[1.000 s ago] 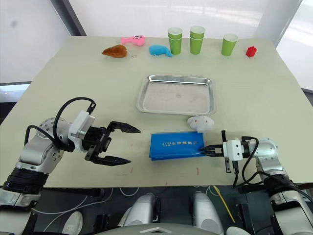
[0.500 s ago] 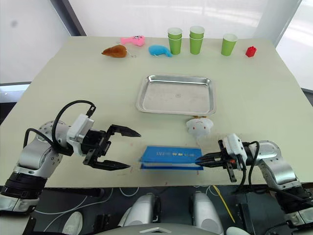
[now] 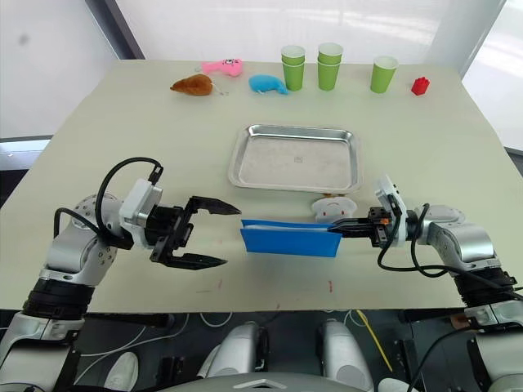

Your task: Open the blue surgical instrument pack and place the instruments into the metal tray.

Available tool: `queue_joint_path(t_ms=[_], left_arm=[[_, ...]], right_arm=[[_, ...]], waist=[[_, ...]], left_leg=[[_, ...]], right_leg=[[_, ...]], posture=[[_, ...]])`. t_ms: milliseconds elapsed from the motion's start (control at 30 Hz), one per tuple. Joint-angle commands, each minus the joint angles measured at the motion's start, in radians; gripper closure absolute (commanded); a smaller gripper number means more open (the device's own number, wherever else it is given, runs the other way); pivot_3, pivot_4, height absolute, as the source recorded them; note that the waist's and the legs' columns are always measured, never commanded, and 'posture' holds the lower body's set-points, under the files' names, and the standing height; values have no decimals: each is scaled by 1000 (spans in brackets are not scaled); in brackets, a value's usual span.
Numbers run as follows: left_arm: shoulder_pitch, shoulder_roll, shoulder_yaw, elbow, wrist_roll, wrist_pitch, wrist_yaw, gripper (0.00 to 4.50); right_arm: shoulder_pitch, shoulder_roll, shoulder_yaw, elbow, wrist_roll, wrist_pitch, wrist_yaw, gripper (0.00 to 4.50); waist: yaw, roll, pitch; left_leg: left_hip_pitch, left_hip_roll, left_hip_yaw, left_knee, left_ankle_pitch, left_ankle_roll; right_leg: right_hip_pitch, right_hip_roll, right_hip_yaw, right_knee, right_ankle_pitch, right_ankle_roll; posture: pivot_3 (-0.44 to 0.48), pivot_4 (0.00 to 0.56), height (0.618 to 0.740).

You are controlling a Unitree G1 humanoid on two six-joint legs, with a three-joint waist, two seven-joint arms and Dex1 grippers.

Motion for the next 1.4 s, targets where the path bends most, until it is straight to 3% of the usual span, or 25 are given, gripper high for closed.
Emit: queue_joint_path(t_ms=[33,200,500,633,700,1033,1133,1167,1267,1400], left_arm=[[-38,-36,40,66,15,-9,24,0],[-62,-94,40,123,10,39,36,0],[-117,-176,-14,261,107,18,-17,0],[-135,-190,-27,297,126,18,-49,0],[-136,-198,-32,303,135,15,-52,488],[-125,-194,-72,323,143,-5,-59,488],[-126,-187,-88,323,135,-5,-59,1538],[-128,-189,-87,324,130,-1,-59,1699],[-130,-189,-91,324,120,1,-59,2936],[-132,-195,-87,325,124,-9,-59,4103]], right_arm=[[-14,6,-22,13,-36,-44,30,4465],[-10,23,-29,10,-59,-71,45,4465],[-4,30,-36,3,-83,-92,60,4465],[-3,34,-39,0,-85,-93,62,4465],[2,35,-39,-4,-87,-93,61,4500],[5,44,-39,-22,-94,-93,59,4500],[6,45,-40,-23,-97,-93,63,4500],[6,45,-40,-22,-98,-93,63,4500],[8,46,-42,-24,-101,-95,64,4500],[5,54,-49,-21,-115,-112,42,4500]], waist=[[0,0,0],[-1,0,0],[-1,0,0],[-3,0,0],[-2,0,0],[-3,0,0],[-3,0,0],[-3,0,0],[-3,0,0],[-3,0,0]], left_leg=[[0,0,0,0,0,0],[0,0,0,0,0,0],[0,0,-1,0,0,0],[0,0,-1,0,0,0],[0,0,-1,0,0,0],[0,0,-1,0,0,0],[0,0,-1,0,0,0],[0,0,-1,0,0,0],[0,0,-1,0,0,0],[0,0,-1,0,0,0]], right_leg=[[0,0,0,0,0,0],[0,0,0,0,0,0],[0,0,-1,0,0,0],[0,0,0,0,0,0],[0,0,-1,0,0,0],[0,0,-1,0,0,0],[0,0,-1,0,0,0],[0,0,-1,0,0,0],[0,0,-1,0,0,0],[0,1,-1,0,0,0]], posture=[[0,150,740],[0,150,740],[0,150,740],[0,150,740],[0,150,740],[0,150,740],[0,150,740],[0,150,740],[0,150,740],[0,150,740]])
